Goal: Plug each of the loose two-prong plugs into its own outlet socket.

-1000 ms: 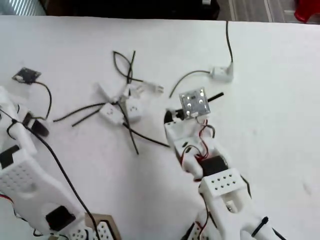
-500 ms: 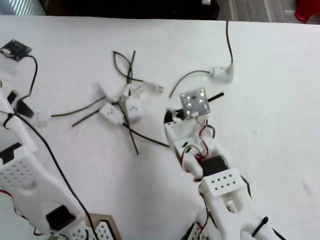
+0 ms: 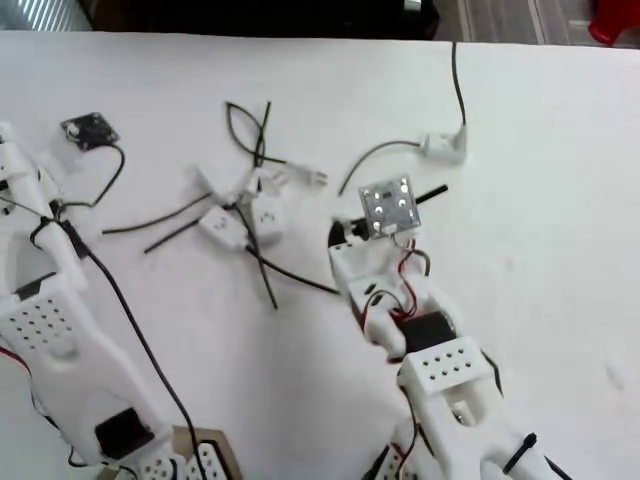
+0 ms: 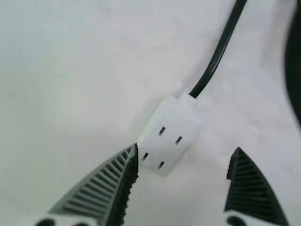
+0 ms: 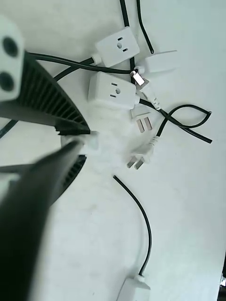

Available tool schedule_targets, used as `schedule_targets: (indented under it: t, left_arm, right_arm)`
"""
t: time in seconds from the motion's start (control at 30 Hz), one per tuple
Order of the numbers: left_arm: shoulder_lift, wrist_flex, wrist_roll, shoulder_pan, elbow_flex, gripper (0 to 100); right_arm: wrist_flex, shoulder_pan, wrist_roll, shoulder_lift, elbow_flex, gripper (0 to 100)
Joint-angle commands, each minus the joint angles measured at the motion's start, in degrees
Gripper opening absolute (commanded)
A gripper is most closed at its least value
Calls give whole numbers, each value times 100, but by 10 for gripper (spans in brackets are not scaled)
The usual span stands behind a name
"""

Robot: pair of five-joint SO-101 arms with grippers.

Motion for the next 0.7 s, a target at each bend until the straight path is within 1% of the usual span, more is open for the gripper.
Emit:
schedule_targets:
  t: [0.0,0.13,0.33,0.4,0.53,0.6,0.67]
  left_arm:
    - [303,-114,-738,101,-563,302]
    - [954,-114,-712,31,-1143,295]
    - [1719,-9,44,-57,-2453,142]
    - [1912,308,220,-66,-2875,98]
    - [2062,1213,185,-84,-3560,18]
    - [2070,1354,308,-136,-3921,23]
    - [2070,1345,730,-198,-4325,23]
  right_arm:
    - [-84,22,0,13,-44,16]
    - [-101,48,0,13,-44,16]
    - [-101,48,0,13,-44,16]
    - [-101,48,0,13,-44,16]
    - [-101,57,0,4,-44,17]
    - [-84,57,0,-22,-44,17]
    - [-75,57,0,-31,-44,17]
